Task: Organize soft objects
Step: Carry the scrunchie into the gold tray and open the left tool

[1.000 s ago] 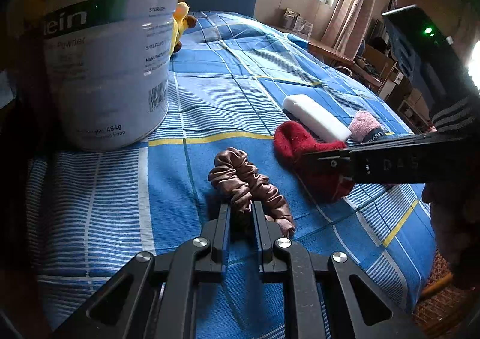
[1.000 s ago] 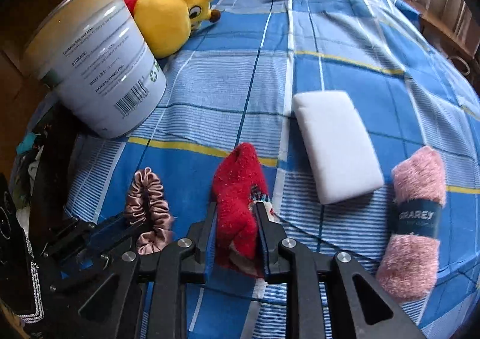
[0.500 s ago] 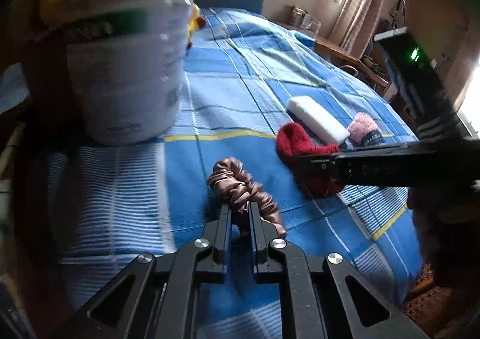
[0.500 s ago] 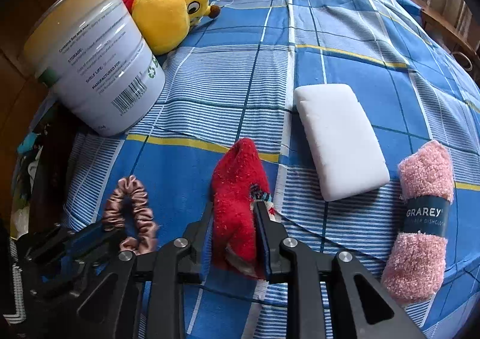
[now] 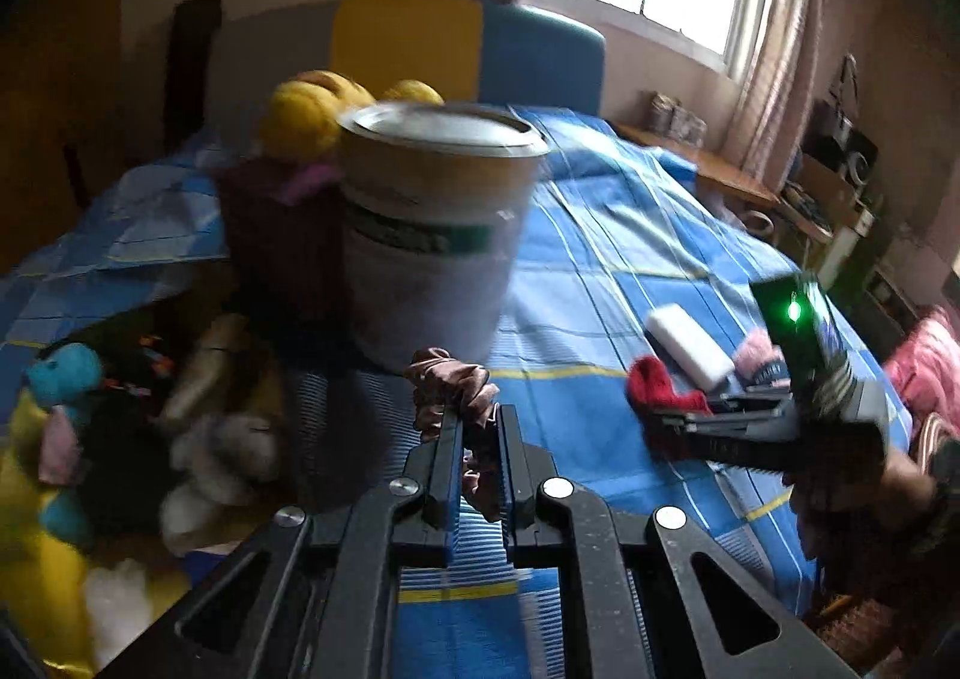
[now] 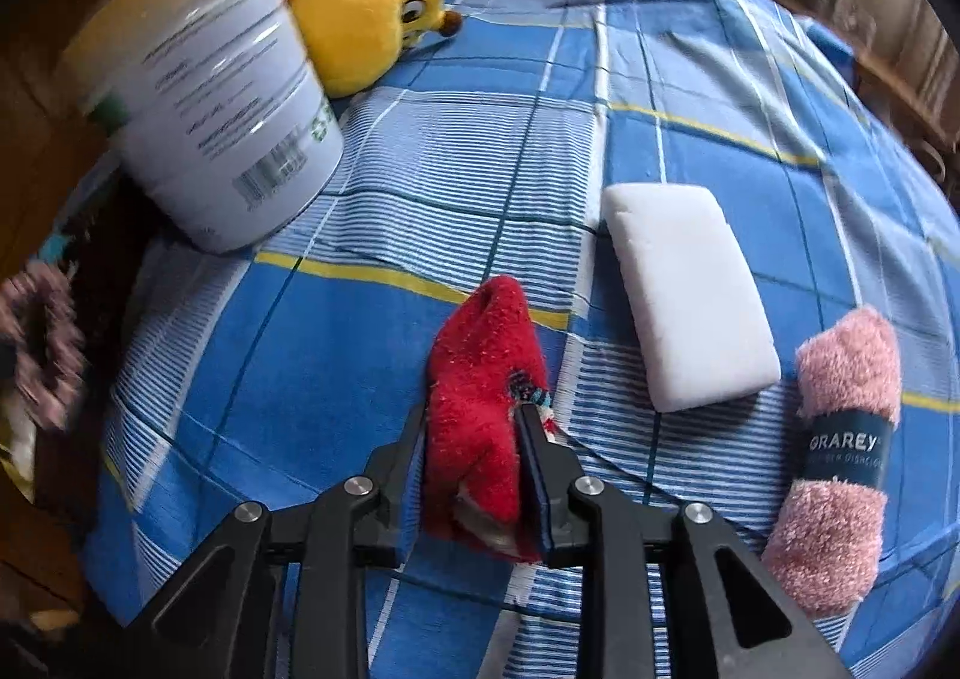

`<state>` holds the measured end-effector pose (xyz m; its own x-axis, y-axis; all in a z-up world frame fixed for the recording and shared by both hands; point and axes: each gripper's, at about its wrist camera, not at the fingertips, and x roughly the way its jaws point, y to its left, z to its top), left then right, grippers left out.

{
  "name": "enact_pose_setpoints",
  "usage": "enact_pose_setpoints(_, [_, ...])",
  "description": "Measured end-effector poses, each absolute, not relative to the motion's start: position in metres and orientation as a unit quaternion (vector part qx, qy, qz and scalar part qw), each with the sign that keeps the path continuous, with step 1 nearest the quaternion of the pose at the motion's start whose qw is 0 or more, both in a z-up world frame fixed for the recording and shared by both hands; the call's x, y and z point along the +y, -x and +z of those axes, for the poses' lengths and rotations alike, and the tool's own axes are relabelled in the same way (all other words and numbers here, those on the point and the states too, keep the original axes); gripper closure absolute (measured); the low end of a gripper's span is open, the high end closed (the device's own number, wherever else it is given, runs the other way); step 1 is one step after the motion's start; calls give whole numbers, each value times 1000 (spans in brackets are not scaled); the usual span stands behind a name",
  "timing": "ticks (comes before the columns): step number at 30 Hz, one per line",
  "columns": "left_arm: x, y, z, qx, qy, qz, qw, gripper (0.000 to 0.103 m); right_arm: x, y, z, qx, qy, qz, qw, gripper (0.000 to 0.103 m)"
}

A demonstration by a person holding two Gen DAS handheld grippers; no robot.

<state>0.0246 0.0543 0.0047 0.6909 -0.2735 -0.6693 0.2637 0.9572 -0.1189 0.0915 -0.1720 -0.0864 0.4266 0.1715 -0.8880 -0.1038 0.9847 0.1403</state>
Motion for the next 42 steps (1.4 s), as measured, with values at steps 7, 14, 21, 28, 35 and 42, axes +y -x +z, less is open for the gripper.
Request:
enact_pose_setpoints(7, [88, -18, 21, 347, 10, -105, 932, 93, -171, -89, -87, 525, -20, 79, 847, 74])
enact_pose_setpoints(14, [125, -14, 25, 341, 22, -58, 938, 93, -165, -87, -87, 517, 4, 77, 852, 73])
enact_pose_setpoints(21, [159, -17, 18, 348, 28, -10, 937, 93, -164, -86, -86, 515, 10, 77, 854, 73])
enact_pose_setpoints(28, [203, -15, 5, 366, 48, 27, 929, 93, -163, -86, -87, 513, 16, 77, 855, 73])
enact_pose_setpoints(35, [272, 0, -4, 385, 113, 58, 914, 92, -163, -86, -86, 513, 21, 76, 855, 73])
enact_pose_setpoints(42, [304, 8, -29, 413, 120, 88, 898, 90, -161, -86, -86, 513, 24, 75, 855, 73])
